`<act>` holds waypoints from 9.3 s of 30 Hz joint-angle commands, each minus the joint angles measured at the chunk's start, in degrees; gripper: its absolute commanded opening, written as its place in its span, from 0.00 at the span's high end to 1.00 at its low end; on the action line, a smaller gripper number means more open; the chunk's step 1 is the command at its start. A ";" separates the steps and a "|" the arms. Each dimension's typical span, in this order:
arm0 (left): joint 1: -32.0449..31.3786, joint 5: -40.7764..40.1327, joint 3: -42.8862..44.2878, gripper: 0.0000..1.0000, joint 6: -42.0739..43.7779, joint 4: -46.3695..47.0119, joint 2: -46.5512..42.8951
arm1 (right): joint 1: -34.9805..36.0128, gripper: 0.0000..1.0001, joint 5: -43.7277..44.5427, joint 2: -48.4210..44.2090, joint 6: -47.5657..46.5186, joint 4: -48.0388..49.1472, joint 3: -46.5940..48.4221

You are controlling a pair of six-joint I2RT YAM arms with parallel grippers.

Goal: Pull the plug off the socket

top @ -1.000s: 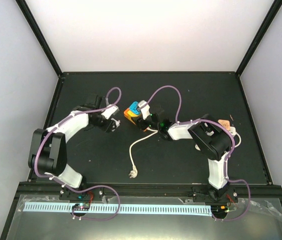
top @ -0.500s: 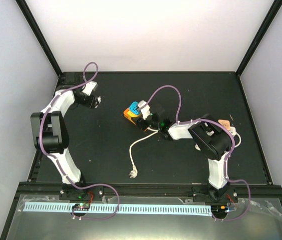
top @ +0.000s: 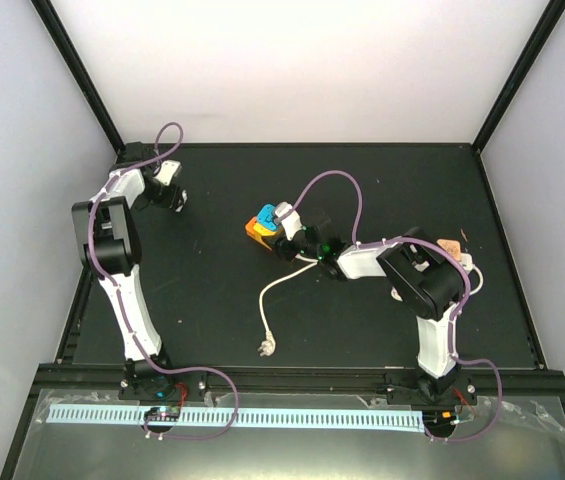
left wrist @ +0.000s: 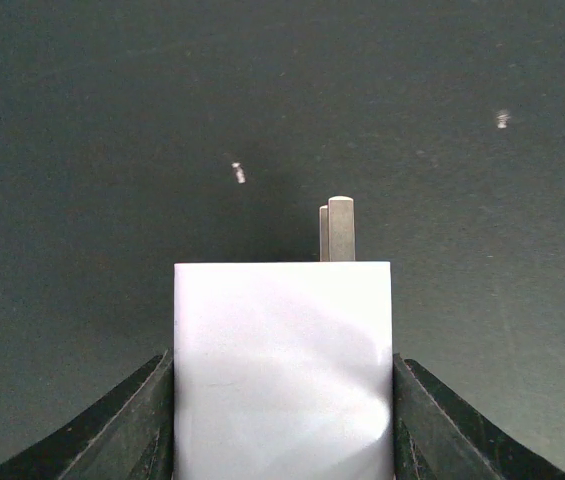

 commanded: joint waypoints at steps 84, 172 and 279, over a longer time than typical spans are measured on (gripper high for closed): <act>-15.34 50.74 -22.67 0.48 34.10 -21.26 -20.67 | -2.57 0.75 -32.56 9.23 -17.80 -17.94 5.26; -20.93 30.44 -32.64 0.98 42.17 -5.68 -45.65 | -2.38 0.06 -30.94 4.30 -18.45 -13.89 3.22; -30.61 34.63 -36.45 0.01 -17.21 28.20 -64.00 | -8.88 0.99 -47.43 -35.40 59.29 6.60 4.03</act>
